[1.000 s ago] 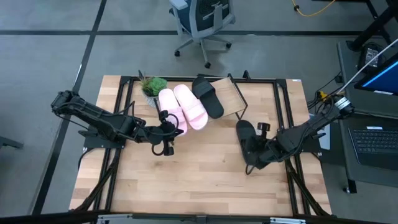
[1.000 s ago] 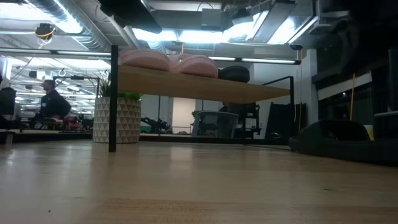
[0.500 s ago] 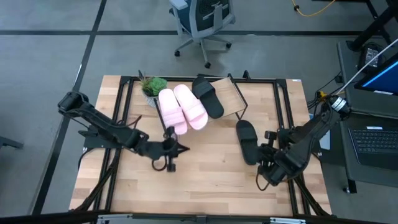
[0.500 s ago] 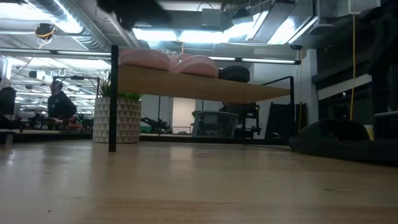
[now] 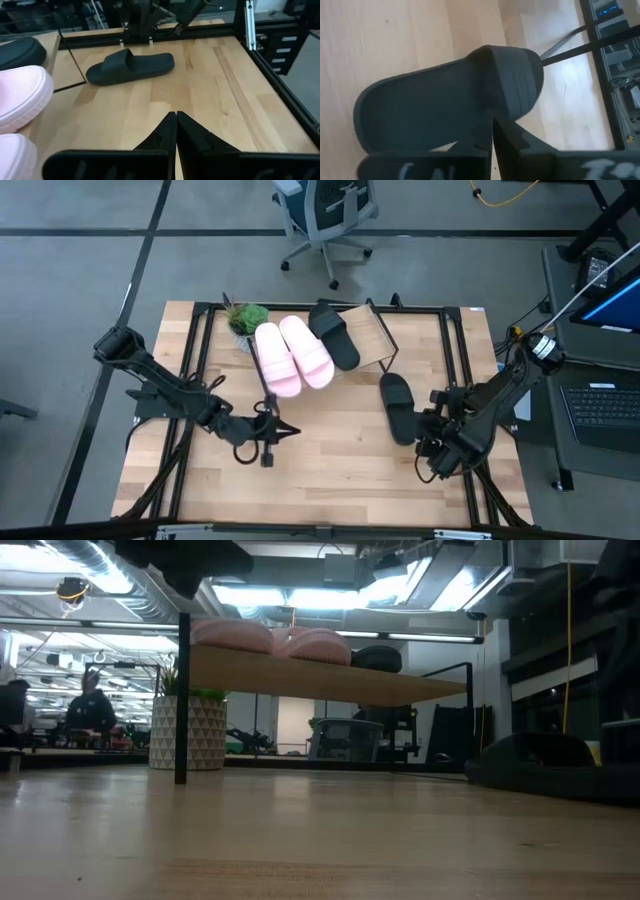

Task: Pick and place slides into the shelf
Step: Put the black slide on the shelf

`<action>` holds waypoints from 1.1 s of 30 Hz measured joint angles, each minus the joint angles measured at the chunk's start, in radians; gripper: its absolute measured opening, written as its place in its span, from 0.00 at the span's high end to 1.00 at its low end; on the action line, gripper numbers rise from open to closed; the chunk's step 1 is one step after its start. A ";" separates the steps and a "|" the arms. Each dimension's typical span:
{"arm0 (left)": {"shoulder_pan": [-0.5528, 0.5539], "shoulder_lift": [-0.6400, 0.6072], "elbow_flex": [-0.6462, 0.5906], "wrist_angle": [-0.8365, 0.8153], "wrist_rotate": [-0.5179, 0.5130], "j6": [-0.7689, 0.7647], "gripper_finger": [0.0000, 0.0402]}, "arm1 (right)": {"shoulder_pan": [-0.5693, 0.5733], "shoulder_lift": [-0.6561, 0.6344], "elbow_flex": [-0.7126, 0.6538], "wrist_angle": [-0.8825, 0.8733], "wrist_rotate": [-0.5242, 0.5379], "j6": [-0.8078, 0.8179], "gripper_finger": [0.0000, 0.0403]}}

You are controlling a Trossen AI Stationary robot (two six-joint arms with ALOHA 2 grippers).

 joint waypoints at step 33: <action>0.044 0.000 -0.003 0.018 0.016 0.004 0.99 | -0.191 0.000 -0.051 0.196 0.018 -0.308 0.66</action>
